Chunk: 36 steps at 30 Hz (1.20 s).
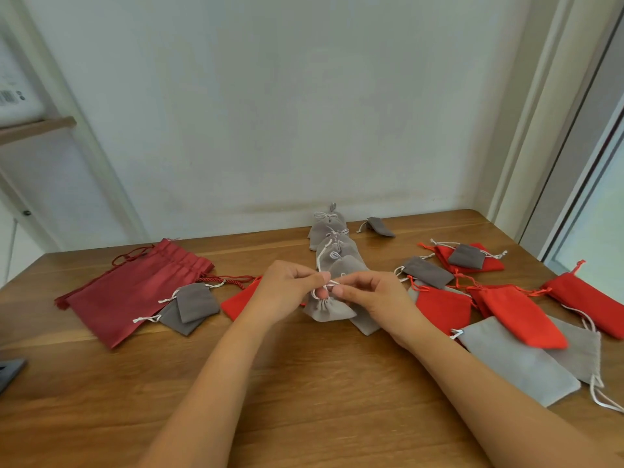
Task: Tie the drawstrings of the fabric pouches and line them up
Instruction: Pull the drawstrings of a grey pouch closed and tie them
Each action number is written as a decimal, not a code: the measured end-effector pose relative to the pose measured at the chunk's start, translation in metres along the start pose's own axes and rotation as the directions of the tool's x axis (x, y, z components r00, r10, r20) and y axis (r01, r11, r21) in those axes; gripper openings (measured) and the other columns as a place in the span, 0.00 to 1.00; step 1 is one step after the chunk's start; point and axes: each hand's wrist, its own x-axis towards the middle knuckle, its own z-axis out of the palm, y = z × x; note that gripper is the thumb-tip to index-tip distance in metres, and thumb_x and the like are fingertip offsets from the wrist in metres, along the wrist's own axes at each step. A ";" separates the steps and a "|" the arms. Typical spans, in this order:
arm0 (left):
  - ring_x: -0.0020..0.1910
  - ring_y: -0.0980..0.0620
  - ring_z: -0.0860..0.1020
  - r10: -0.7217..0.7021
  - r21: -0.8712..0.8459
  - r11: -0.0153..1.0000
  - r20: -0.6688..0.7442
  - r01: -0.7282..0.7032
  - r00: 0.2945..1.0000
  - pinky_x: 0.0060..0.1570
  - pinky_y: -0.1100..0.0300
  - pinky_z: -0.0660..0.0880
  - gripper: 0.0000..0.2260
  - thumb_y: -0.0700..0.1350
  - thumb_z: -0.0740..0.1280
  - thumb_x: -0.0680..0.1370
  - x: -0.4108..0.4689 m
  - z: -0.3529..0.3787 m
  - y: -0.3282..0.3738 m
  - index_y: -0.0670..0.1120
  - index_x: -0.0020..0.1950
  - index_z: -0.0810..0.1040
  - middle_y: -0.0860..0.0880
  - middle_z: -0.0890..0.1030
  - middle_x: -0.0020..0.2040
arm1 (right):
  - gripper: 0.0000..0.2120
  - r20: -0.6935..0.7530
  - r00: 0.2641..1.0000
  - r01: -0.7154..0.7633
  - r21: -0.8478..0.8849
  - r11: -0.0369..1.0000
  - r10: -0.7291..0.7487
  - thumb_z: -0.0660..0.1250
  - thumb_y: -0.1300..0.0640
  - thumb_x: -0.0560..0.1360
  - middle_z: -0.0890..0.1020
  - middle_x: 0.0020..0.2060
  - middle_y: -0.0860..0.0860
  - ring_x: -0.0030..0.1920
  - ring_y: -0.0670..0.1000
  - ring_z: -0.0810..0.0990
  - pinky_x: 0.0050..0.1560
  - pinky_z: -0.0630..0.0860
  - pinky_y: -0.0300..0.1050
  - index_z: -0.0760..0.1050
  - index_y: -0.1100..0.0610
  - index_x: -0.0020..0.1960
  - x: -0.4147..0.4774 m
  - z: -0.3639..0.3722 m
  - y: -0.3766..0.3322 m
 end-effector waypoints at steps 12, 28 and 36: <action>0.53 0.46 0.82 -0.153 -0.356 0.915 0.128 0.190 0.980 0.53 0.56 0.80 0.04 0.35 0.70 0.74 0.003 -0.011 -0.007 0.35 0.43 0.83 0.40 0.84 0.52 | 0.08 0.037 0.999 -0.014 0.182 0.983 0.007 0.75 0.56 0.68 0.79 0.32 0.53 0.40 0.51 0.75 0.48 0.70 0.44 0.83 0.61 0.38 0.002 -0.007 0.002; 0.41 0.49 0.82 -0.149 -0.434 0.882 0.110 0.182 0.983 0.52 0.53 0.76 0.05 0.35 0.74 0.66 -0.003 -0.007 0.004 0.44 0.35 0.85 0.45 0.85 0.41 | 0.11 0.127 0.992 -0.035 0.220 0.975 0.007 0.68 0.57 0.67 0.80 0.31 0.59 0.38 0.53 0.77 0.48 0.74 0.45 0.80 0.65 0.33 0.000 -0.008 -0.002; 0.39 0.51 0.83 0.094 -0.093 0.991 0.023 -0.092 0.995 0.42 0.51 0.77 0.07 0.36 0.75 0.70 -0.009 -0.001 0.010 0.46 0.40 0.81 0.46 0.85 0.39 | 0.13 0.003 1.000 0.028 0.117 0.993 -0.029 0.74 0.55 0.67 0.79 0.43 0.58 0.42 0.52 0.78 0.44 0.76 0.42 0.76 0.61 0.46 0.002 -0.007 -0.001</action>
